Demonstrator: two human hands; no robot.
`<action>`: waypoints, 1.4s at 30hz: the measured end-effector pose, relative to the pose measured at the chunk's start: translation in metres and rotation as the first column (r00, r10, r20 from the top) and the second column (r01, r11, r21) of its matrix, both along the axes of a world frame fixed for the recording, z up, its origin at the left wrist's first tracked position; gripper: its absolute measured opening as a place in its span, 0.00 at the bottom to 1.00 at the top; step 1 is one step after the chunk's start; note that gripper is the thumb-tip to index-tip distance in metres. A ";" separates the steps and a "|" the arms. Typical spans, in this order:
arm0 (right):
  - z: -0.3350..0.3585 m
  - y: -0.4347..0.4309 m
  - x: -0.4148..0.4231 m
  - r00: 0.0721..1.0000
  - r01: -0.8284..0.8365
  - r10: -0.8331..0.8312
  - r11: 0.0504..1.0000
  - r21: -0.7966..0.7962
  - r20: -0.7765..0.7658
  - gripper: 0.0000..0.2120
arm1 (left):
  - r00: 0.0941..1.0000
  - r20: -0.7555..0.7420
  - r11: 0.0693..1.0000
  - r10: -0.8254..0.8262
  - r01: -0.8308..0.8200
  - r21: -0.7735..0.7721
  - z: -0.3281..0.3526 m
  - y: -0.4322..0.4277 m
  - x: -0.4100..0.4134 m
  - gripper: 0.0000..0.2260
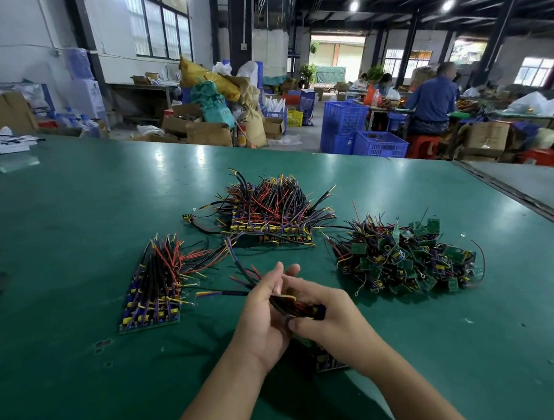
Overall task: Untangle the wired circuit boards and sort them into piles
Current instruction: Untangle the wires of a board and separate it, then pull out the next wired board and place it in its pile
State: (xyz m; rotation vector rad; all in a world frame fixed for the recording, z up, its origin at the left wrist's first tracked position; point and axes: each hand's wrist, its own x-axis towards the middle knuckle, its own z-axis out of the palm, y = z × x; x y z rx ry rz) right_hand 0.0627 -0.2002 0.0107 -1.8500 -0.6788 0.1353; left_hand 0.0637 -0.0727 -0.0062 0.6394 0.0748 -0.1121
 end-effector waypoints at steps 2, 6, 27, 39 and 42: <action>0.004 0.000 0.003 0.999 0.006 -0.003 0.995 0.099 -0.038 0.28 | 0.998 0.059 0.999 0.035 -0.036 0.021 0.001 0.001 0.001 0.13; 0.029 -0.016 0.026 0.953 0.302 -0.291 0.915 0.267 -0.082 0.28 | 0.958 0.097 0.913 0.270 -0.287 0.289 0.000 0.006 0.005 0.21; 0.045 -0.104 0.134 0.782 0.582 -0.507 0.382 -0.718 0.364 0.34 | 0.972 0.079 -0.198 -0.220 -0.124 0.972 -0.024 -0.020 -0.018 0.33; 0.018 -0.033 0.042 0.695 0.629 -0.602 0.774 0.073 0.393 0.04 | 0.984 0.174 0.394 0.040 -0.176 0.902 -0.017 -0.008 0.006 0.18; -0.005 -0.025 0.039 0.821 0.570 -0.570 0.820 -0.052 0.019 0.04 | 0.952 0.287 0.358 0.105 -0.305 0.883 -0.010 0.002 0.021 0.15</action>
